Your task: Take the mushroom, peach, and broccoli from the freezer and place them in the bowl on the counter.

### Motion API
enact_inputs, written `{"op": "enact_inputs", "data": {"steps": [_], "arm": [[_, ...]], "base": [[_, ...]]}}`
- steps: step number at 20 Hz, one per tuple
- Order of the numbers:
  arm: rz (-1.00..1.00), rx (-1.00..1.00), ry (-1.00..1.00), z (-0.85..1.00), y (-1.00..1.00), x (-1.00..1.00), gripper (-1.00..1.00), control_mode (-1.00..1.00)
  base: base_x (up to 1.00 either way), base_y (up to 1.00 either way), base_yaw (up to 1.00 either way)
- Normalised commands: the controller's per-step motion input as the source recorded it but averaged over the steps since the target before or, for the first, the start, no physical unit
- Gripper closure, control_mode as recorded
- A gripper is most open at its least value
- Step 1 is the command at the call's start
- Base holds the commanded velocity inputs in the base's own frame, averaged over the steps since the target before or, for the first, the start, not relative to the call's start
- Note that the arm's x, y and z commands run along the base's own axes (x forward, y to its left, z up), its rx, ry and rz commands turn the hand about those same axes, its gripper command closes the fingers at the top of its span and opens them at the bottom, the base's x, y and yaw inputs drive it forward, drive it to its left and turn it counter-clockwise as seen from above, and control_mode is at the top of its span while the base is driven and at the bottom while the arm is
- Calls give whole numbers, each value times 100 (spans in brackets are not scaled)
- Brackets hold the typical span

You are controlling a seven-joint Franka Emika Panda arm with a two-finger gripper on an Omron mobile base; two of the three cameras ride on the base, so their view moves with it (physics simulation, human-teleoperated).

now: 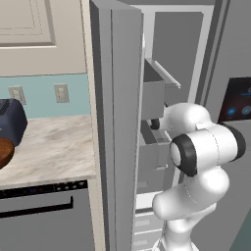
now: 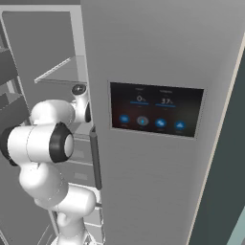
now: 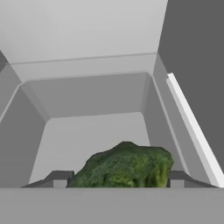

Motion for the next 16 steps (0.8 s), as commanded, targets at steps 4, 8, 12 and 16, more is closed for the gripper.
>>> {"op": "enact_inputs", "data": {"steps": [4,8,12,16], "arm": [[0,0,-2,0,0,-55,100,-100],[0,0,-3,0,-1,-63,100,-100],[0,0,-3,1,-10,-55,100,-100],[0,0,-2,7,-12,-53,100,-100]], "base": [[0,0,0],[0,0,0],[0,0,0],[0,0,0]]}}
